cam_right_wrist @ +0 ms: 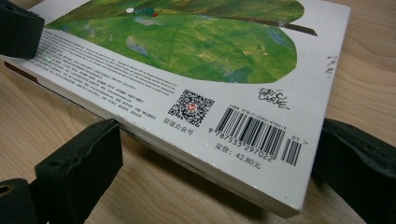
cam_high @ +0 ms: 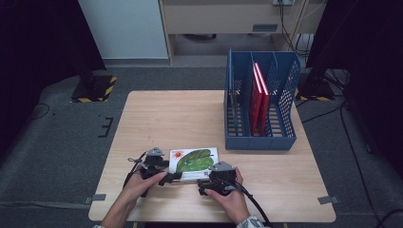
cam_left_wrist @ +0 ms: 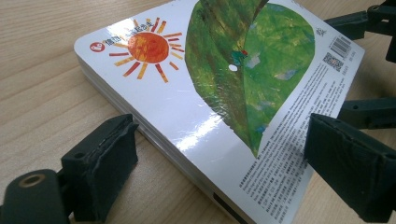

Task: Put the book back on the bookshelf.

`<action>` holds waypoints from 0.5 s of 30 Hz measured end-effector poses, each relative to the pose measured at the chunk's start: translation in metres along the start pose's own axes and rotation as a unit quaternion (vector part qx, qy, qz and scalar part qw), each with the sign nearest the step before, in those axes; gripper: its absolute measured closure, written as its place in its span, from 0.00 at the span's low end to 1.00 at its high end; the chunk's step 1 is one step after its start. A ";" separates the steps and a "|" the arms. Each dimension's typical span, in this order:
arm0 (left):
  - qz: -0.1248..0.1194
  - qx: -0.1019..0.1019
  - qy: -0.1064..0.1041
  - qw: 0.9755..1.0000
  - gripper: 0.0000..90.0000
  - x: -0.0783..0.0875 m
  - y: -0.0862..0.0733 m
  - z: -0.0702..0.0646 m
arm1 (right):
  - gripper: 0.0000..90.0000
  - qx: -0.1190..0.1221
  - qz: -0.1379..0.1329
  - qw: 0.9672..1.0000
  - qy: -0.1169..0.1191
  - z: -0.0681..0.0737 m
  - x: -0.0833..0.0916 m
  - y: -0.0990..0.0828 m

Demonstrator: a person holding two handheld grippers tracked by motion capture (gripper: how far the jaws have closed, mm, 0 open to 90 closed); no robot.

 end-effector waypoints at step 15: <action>0.006 -0.004 0.000 1.000 0.17 0.000 0.005 -0.003 | 0.03 0.011 -0.001 1.000 0.001 0.000 0.000 0.000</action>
Point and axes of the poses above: each handheld gripper's, and its own axes: x roughly backward along the jaws, y roughly out of its top, z roughly to its left, the point moved 6 cm from there along -x, roughly forward along the jaws, and after that the axes turned 4 degrees about -y, right-handed, at the moved point
